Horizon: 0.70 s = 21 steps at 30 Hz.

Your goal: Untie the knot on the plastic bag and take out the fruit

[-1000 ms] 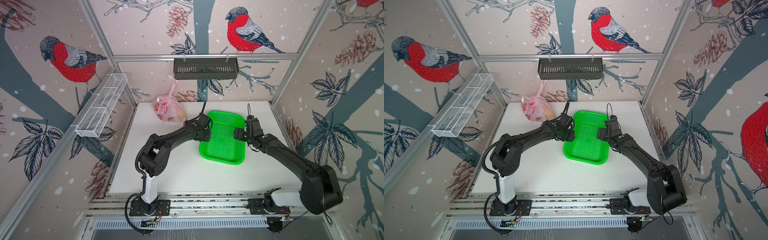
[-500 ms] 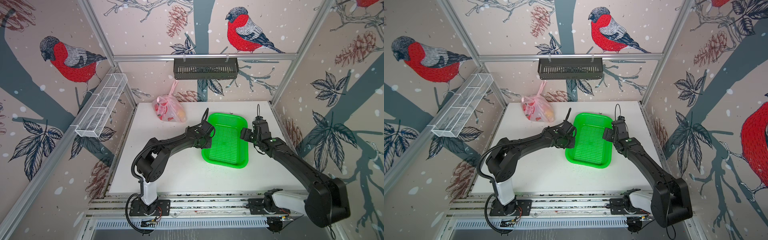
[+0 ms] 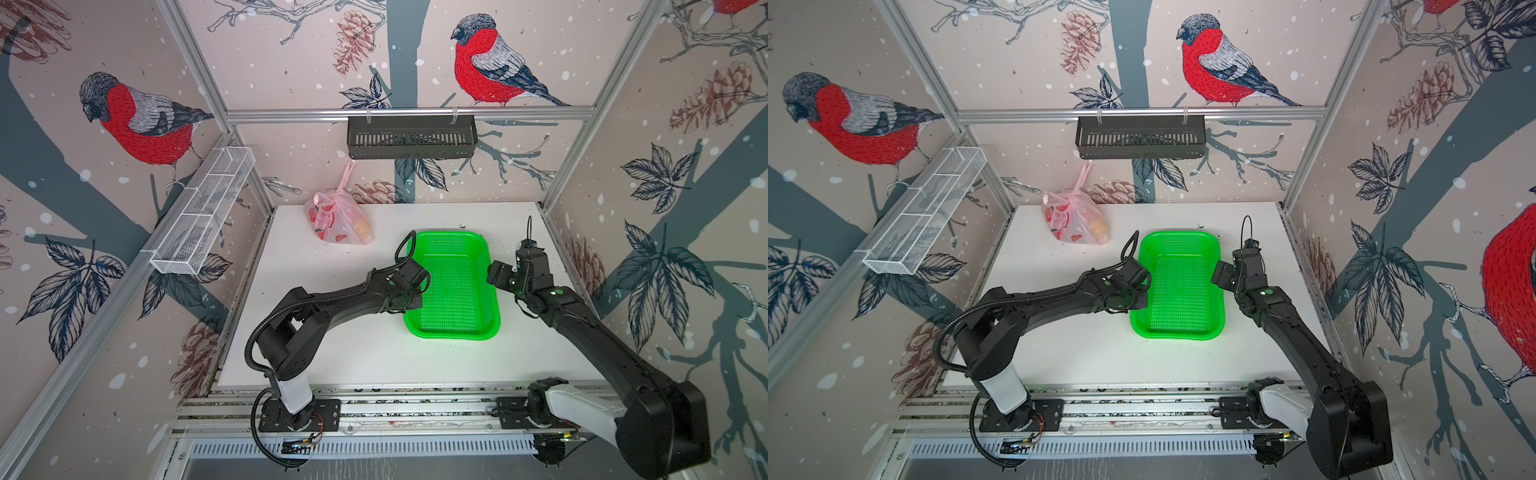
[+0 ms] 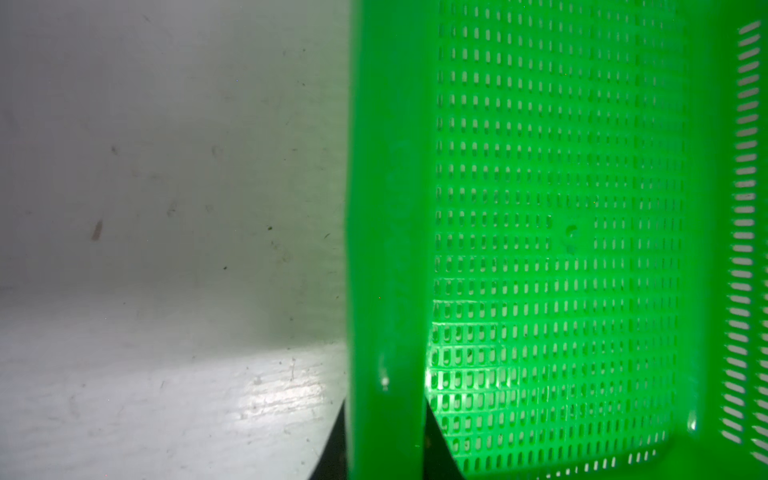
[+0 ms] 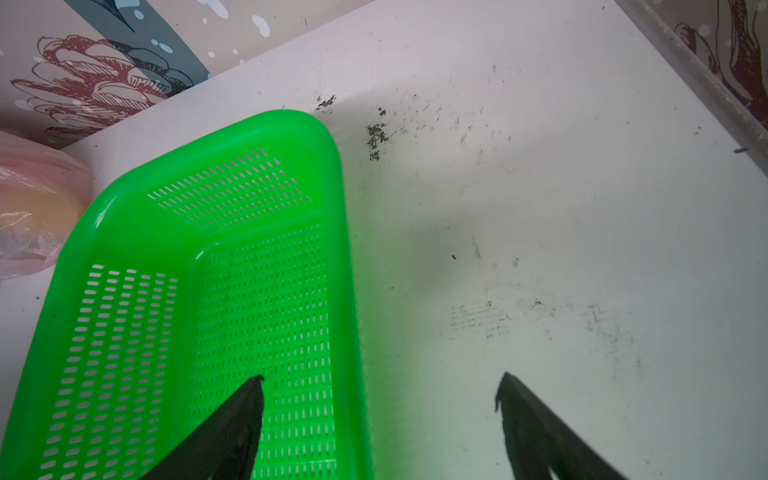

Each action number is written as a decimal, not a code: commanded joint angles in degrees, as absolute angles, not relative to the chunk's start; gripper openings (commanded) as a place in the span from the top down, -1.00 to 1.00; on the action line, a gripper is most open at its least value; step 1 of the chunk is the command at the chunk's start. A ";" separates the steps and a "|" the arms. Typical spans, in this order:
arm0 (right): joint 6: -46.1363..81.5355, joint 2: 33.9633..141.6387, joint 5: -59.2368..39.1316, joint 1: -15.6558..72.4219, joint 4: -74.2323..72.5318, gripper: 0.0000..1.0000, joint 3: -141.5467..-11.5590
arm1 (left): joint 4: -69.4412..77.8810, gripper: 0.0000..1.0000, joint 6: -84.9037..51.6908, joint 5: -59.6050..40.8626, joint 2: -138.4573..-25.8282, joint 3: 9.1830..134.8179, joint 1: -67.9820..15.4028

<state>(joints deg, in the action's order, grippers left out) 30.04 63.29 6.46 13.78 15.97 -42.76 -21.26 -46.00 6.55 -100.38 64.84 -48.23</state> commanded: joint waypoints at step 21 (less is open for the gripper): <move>32.52 63.05 4.14 13.36 13.31 -0.77 -42.60 | -34.24 -0.02 -48.37 13.98 -99.77 71.46 -50.54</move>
